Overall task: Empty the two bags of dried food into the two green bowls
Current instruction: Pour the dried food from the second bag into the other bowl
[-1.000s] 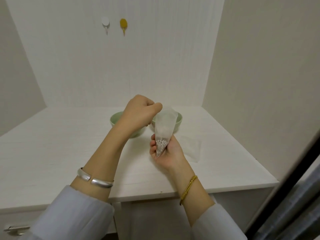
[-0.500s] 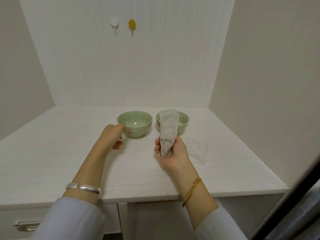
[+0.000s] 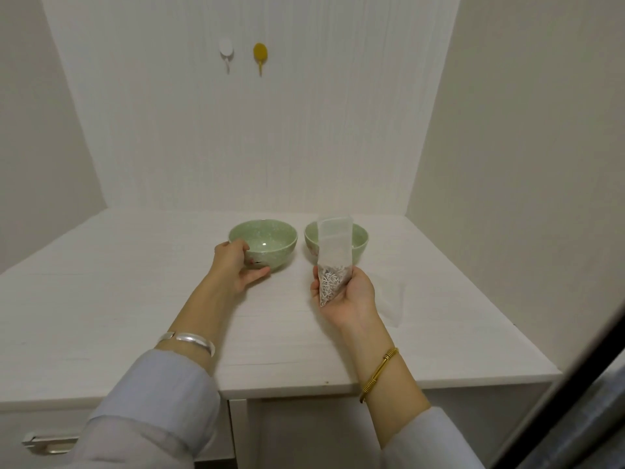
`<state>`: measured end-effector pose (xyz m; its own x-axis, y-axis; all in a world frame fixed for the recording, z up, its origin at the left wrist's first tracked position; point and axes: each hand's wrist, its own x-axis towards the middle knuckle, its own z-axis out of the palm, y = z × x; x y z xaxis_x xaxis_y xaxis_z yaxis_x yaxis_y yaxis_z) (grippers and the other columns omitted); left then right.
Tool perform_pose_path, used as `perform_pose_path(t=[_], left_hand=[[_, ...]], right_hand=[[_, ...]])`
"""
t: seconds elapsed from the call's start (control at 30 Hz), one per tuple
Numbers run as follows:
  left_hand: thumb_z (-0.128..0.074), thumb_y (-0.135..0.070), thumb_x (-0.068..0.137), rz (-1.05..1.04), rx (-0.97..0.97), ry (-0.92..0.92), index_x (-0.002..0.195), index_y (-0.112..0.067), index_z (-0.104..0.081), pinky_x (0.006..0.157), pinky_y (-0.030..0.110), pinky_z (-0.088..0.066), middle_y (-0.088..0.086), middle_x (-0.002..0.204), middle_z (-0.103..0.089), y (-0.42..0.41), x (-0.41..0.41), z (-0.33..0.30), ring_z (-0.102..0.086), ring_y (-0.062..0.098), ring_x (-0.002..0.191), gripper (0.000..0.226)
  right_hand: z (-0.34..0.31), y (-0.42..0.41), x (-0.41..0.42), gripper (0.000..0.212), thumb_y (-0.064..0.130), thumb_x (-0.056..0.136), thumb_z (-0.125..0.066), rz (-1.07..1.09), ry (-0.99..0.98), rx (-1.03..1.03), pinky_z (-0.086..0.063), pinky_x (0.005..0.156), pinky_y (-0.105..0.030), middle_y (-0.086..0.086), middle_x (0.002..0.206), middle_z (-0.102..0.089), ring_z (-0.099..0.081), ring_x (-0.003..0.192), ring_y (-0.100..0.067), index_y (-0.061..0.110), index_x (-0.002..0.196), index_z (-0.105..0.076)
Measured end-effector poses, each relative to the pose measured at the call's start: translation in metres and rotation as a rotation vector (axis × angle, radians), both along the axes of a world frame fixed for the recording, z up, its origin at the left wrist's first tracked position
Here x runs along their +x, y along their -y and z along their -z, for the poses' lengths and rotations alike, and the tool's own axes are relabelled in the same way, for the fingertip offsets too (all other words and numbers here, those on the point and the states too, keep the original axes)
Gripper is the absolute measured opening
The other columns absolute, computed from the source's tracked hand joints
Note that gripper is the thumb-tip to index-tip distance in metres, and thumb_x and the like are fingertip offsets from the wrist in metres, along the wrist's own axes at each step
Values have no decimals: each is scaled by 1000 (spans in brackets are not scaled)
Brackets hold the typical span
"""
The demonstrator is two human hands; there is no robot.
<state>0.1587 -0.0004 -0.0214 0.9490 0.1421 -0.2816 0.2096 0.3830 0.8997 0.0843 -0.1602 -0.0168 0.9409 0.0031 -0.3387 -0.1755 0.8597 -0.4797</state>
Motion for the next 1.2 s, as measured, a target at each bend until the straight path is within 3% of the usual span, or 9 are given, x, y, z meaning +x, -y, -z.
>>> perform_pose_path(t=[0.17, 0.33, 0.43, 0.53, 0.7, 0.83, 1.0, 1.1, 1.2], left_hand=[[-35, -6, 80, 6, 210, -45, 121, -7, -43, 37, 38, -54, 15, 114, -41, -15, -2, -8, -60, 46, 62, 41], [-30, -16, 79, 71, 472, -3, 107, -4, -45, 28, 14, -33, 13, 86, -50, -22, -16, -15, -56, 29, 29, 33], [-29, -13, 76, 297, 584, 62, 103, -4, -56, 30, 15, -25, 12, 66, -52, -22, -22, -17, -55, 26, 31, 38], [-36, -17, 64, 520, 617, 132, 95, -8, -64, 32, 18, -29, 8, 60, -55, -15, -29, -17, -50, 20, 34, 42], [-42, -19, 53, 698, 547, 157, 87, -21, -74, 65, 36, -37, 21, 98, -58, -1, -23, -3, -49, 38, 88, 47], [-40, -15, 52, 731, 559, 144, 89, -20, -73, 73, 35, -39, 17, 98, -63, 14, -28, -3, -54, 33, 89, 50], [-43, -18, 51, 830, 591, 139, 98, -22, -72, 89, 54, -33, 34, 121, -56, 16, -25, 1, -51, 41, 96, 56], [-42, -18, 51, 864, 625, 122, 95, -20, -73, 85, 52, -37, 24, 105, -61, 17, -21, 1, -53, 39, 93, 54], [-40, -17, 50, 889, 686, 80, 97, -8, -68, 68, 35, -43, 16, 89, -59, 18, -17, -3, -55, 31, 78, 55]], right_hand=[[-3, 10, -3, 26, 12, 90, -30, 79, 18, 51, -41, 49, -21, -8, 76, -56, -55, 58, -18, 10, 86, -56], [-4, 15, -5, 21, 12, 87, -36, 178, 40, 67, -51, 44, -19, -8, 79, -59, -59, 58, -20, 10, 86, -57], [-6, 19, -4, 21, 20, 85, -44, 199, 49, 45, -54, 45, -24, -6, 87, -60, -59, 68, -21, 12, 97, -58], [-8, 26, -4, 32, 35, 82, -50, 217, 38, 9, -51, 44, -20, -5, 82, -60, -60, 61, -19, 15, 106, -58], [-6, 35, -5, 27, 36, 80, -54, 244, 49, -39, -43, 37, -17, -3, 68, -56, -57, 40, -16, 15, 96, -57], [-5, 39, -5, 25, 33, 78, -57, 267, 46, -32, -43, 37, -18, -2, 70, -55, -54, 51, -17, 13, 93, -58], [-2, 43, -4, 33, 39, 77, -61, 298, 34, -39, -44, 39, -17, -1, 73, -56, -53, 58, -17, 14, 98, -58], [-1, 47, -2, 22, 35, 76, -62, 318, 16, -76, -42, 37, -15, 1, 70, -55, -52, 57, -15, 17, 88, -59], [0, 50, 1, 11, 27, 72, -64, 355, -4, -124, -41, 36, -15, 2, 66, -54, -50, 54, -16, 18, 69, -58]])
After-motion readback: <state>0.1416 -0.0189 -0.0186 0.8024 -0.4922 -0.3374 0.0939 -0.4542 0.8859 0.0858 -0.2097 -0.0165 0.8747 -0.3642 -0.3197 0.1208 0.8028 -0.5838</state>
